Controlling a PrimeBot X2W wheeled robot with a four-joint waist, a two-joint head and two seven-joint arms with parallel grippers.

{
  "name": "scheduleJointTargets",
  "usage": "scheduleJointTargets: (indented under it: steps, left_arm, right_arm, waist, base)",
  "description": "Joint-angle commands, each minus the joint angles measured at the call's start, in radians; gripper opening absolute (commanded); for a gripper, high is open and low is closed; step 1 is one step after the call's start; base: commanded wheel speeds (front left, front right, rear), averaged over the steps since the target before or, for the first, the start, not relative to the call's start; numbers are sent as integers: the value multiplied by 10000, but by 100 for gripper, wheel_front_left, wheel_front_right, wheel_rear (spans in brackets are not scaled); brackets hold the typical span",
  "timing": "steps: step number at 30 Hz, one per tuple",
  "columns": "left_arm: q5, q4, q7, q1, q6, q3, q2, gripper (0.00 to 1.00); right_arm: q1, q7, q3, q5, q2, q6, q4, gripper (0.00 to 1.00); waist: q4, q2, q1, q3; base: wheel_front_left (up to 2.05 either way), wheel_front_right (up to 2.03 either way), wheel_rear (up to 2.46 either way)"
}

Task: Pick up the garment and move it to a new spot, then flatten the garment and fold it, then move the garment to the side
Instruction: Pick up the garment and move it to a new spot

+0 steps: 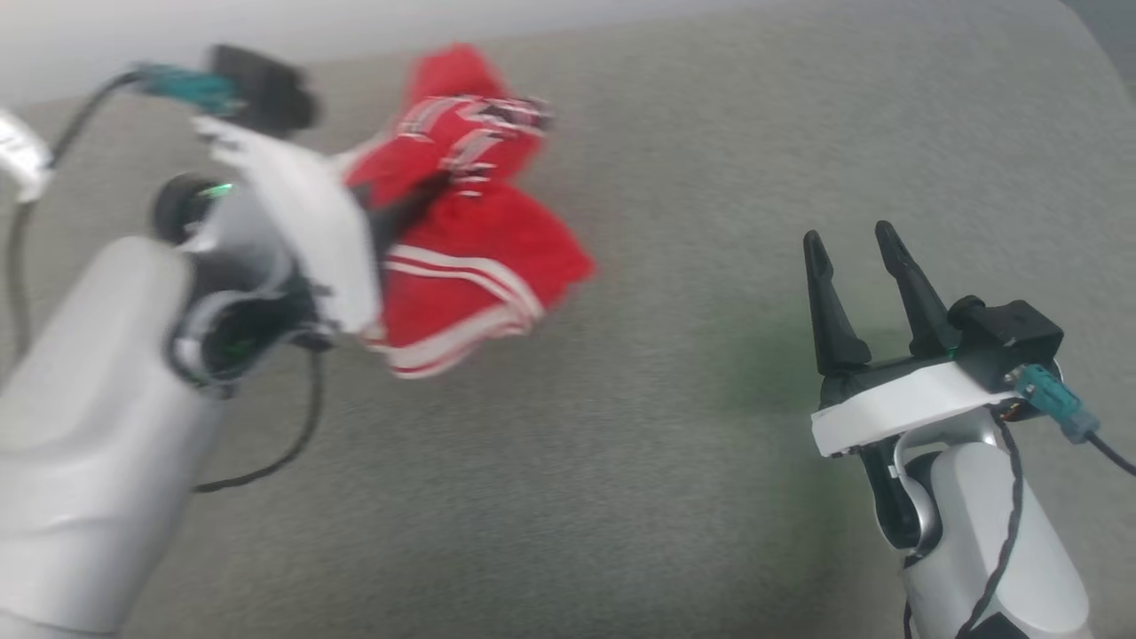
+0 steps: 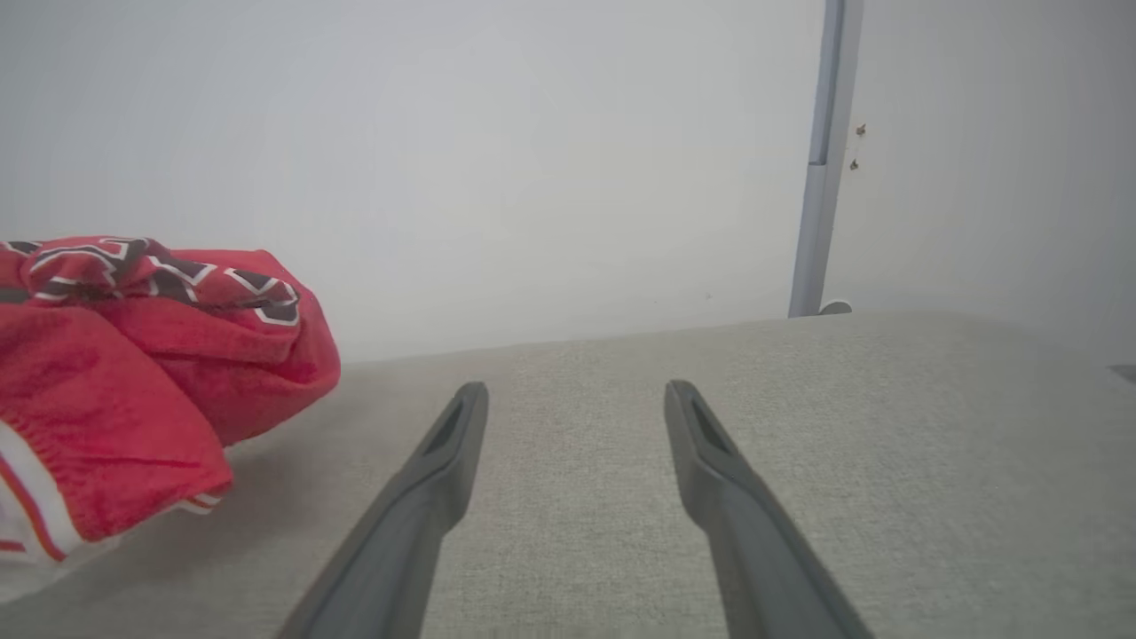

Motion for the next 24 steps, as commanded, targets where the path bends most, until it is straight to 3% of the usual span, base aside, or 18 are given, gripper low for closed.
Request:
scheduleJointTargets:
  steps: [1, 9, 16, 24]
  left_arm:
    - [292, -222, 186, -301, 60, -274, -179, 0]
    - [709, 409, 962, -906, 7, -1857, -1347, 0]
    - [1273, 1732, 1234, -1084, -16, -3211, -1150, 0]
    - [1092, 3161, 1975, -926, 85, -5357, -301, 0]
  right_arm:
    - [40, -13, 31, 162, 31, 1, -82, 100]
    - [-220, -13, -81, 1006, 29, 1, -342, 100]
    - [-230, -13, 1, 1432, 30, 1, -427, 100]
    - [-273, -13, 304, 1826, 27, 1, -555, 100]
  waist:
    - [-645, 0, 0, 408]
    - [-2270, 0, 0, 1361]
    - [-3003, 0, 0, 1756]
    - [-3524, 0, 0, 2091]
  base:
    - [0, 0, 0]
    - [0, 0, 0]
    - [0, 0, 0]
    - [0, 0, 0]
